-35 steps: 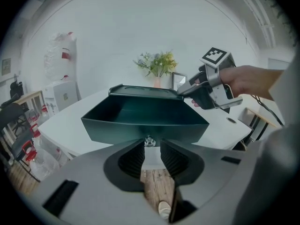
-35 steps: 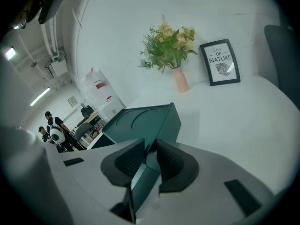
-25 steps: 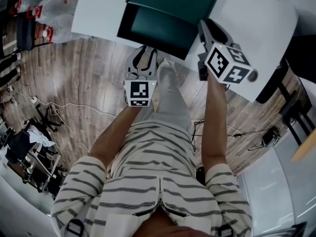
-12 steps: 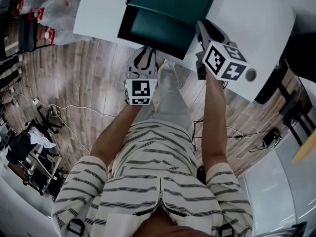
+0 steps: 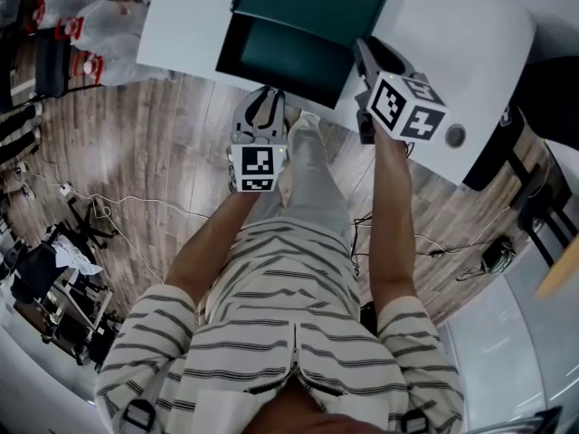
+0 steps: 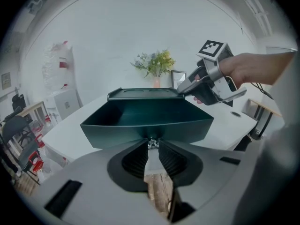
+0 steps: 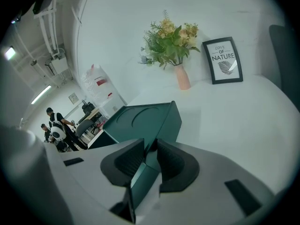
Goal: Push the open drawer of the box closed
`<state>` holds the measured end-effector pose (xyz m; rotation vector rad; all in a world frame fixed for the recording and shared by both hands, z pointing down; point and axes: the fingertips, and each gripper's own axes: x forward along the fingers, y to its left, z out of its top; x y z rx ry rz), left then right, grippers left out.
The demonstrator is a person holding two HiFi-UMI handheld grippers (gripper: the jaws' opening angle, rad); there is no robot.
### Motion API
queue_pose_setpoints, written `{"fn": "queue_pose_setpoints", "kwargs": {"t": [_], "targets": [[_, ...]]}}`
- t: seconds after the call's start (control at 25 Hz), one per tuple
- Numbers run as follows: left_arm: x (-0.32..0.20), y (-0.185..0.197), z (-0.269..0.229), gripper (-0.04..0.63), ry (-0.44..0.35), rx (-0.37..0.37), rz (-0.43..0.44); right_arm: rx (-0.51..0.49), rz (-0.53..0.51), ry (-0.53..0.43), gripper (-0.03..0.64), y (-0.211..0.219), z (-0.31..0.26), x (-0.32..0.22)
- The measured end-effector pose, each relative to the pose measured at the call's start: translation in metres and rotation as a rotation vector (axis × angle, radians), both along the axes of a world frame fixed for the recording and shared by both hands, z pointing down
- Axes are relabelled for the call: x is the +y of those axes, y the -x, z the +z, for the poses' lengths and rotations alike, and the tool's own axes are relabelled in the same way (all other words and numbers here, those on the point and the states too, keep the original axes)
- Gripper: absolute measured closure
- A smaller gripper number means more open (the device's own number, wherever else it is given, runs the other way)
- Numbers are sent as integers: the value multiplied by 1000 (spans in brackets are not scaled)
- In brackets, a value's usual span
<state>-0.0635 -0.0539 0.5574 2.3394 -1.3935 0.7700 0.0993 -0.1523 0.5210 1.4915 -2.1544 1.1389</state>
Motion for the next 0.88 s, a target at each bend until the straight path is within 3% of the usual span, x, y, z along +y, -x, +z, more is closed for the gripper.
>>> {"fn": "queue_pose_setpoints", "kwargs": {"t": [0.88], "targets": [[0,-10,-5,528,3,-8,16,57,-28,30,518,-8,1,4]]}}
